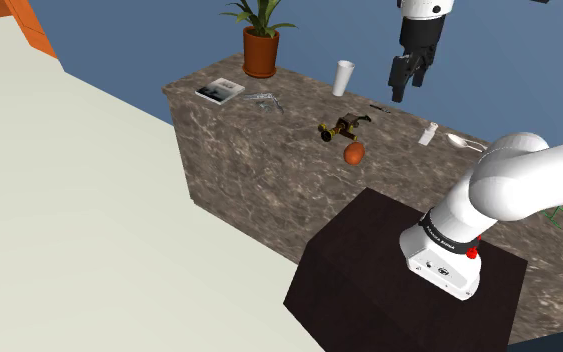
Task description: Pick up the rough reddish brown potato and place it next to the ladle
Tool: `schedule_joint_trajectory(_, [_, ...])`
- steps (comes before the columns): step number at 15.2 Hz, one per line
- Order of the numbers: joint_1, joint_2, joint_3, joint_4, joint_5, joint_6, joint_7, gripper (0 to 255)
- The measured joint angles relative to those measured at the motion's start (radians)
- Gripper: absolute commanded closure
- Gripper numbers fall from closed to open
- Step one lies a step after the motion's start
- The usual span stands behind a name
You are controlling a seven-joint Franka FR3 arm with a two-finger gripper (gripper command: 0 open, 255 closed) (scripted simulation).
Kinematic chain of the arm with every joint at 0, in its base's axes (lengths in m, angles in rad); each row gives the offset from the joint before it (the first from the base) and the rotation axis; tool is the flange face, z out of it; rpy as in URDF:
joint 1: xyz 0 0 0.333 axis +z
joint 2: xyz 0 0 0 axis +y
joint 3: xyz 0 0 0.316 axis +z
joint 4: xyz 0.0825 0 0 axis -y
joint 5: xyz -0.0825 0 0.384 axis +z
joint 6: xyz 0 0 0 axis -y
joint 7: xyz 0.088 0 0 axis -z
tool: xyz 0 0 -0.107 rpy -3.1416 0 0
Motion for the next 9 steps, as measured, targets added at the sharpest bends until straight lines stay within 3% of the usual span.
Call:
schedule_joint_trajectory(3, [-0.018, 0.007, 0.013, -0.036, 0.008, 0.048, 0.061, 0])
schedule_joint_trajectory(9, [-0.103, 0.080, 0.081, -0.174, 0.040, 0.294, 0.364, 0])
